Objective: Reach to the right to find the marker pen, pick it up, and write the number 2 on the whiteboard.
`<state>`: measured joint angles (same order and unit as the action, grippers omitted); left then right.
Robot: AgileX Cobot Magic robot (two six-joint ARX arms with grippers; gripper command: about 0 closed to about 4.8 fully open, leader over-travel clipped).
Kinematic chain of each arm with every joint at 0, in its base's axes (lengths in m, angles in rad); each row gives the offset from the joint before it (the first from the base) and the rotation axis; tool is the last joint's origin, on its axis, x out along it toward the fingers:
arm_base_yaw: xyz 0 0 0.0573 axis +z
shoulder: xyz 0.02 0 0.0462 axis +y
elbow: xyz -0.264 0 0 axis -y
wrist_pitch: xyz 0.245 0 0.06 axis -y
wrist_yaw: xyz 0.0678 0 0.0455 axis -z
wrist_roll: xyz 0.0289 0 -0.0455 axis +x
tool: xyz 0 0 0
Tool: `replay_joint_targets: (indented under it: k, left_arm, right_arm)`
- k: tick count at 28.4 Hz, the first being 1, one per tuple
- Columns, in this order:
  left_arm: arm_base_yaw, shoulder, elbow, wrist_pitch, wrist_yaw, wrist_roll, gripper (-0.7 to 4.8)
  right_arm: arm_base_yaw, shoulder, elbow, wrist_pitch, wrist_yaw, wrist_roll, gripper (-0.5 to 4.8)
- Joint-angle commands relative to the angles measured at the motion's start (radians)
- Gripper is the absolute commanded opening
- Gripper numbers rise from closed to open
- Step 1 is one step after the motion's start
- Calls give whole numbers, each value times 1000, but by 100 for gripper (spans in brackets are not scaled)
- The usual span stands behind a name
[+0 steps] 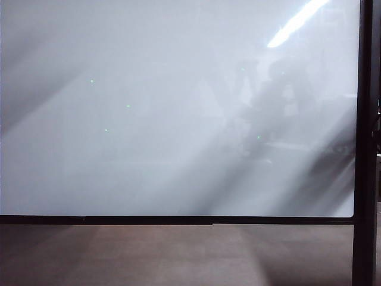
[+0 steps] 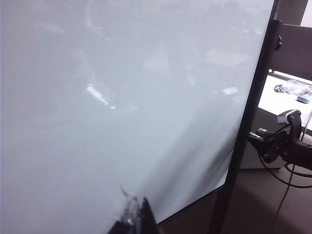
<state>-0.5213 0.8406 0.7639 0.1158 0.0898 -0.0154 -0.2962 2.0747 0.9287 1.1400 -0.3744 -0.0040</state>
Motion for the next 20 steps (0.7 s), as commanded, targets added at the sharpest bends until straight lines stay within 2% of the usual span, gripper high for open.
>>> replay_joint_targets:
  k: [1,2,5,15,17,20]
  left_arm:
    - [-1,-2,8,11,0,8,-5]
    - [-1,-2,8,8,0,8,-5]
    - [-1,-2,8,-4,0,8,-5]
    - [-1,-2,8,-3,0,8,-5]
    - [-1,-2,8,-3,0,8,-5]
    - [-1,-2,8,-3,0,8,-5]
  right_arm:
    - [-2,-5,3,13,2,4,261]
    - [-2,-5,3,13,2,4,259]
    - [-2,-5,4,13,2,4,207]
    - [1,-5,4,12,2,4,206]
    - [1,-5,4,12,2,4,174]
    - [1,-5,4,12,2,4,169]
